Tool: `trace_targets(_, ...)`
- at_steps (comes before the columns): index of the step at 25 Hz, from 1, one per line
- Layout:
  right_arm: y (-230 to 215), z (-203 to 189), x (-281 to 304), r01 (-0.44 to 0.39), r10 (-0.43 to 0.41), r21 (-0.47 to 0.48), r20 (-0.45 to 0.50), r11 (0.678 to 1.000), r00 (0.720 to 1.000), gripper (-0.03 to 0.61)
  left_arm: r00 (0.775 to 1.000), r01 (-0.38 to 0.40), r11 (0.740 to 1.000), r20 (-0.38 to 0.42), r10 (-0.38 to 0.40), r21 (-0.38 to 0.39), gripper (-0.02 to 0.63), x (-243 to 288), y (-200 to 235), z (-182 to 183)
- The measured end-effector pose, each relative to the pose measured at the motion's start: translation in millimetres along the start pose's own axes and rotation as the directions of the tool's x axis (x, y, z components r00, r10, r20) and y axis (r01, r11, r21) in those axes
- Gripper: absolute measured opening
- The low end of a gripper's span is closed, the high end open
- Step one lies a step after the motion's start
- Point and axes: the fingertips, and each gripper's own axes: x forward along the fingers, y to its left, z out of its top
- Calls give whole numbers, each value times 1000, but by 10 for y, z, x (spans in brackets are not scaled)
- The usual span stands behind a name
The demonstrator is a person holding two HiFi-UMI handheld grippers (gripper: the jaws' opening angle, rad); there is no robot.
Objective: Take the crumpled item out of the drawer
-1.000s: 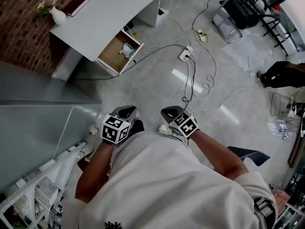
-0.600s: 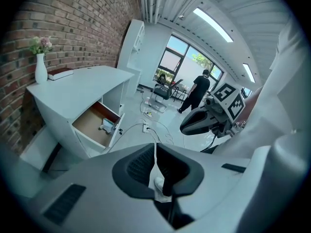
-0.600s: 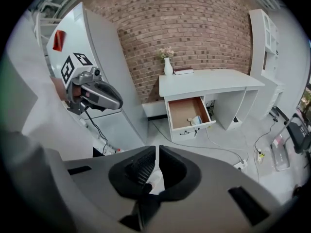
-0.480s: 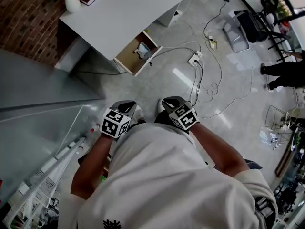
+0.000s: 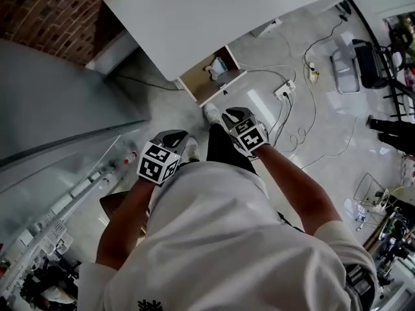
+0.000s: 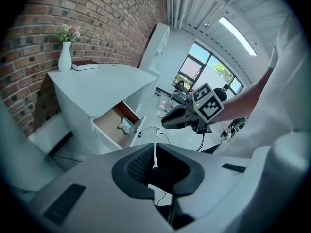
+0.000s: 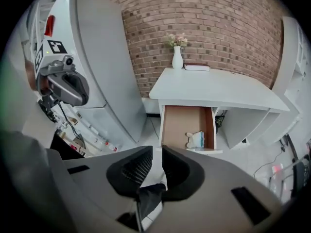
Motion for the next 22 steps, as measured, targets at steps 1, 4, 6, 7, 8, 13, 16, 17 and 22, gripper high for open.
trace_targets(1, -155, 71, 142, -3, 3, -11, -9, 1000, 1000, 84, 1000, -14, 1000, -2, 14, -17, 31, 60, 84, 72)
trace_targets(4, -629, 239, 587, -12, 11, -31, -36, 999, 999, 91, 999, -40, 997, -16, 39, -67, 31, 285, 281, 293)
trace_targets(6, -978, 339, 884, -6, 4, -47, -50, 999, 999, 94, 998, -51, 995, -26, 49, -87, 31, 482, 396, 474)
trace_targets(7, -1154, 377, 1027, -1, -2, -56, -58, 998, 998, 94, 998, -54, 994, -28, 51, -93, 31, 586, 443, 572)
trace_targets(8, -1321, 401, 1162, 4, -8, -63, -70, 998, 998, 96, 998, -54, 994, -29, 52, -97, 31, 685, 476, 669)
trace_targets(13, -1917, 390, 1796, 4, -15, -79, -141, 997, 990, 124, 998, -53, 992, -27, 50, -118, 31, 1047, 606, 1041)
trace_targets(16, -2133, 348, 2200, -2, -20, -116, -190, 993, 982, 127, 998, -55, 991, -27, 52, -123, 31, 1217, 763, 1146)
trace_targets(17, -2178, 328, 2316, -7, -21, -132, -205, 991, 979, 127, 998, -58, 991, -28, 55, -119, 31, 1271, 800, 1166)
trace_targets(22, -2341, 171, 2811, -31, -28, -212, -268, 977, 963, 127, 997, -55, 994, -64, 49, -95, 31, 1571, 942, 1143)
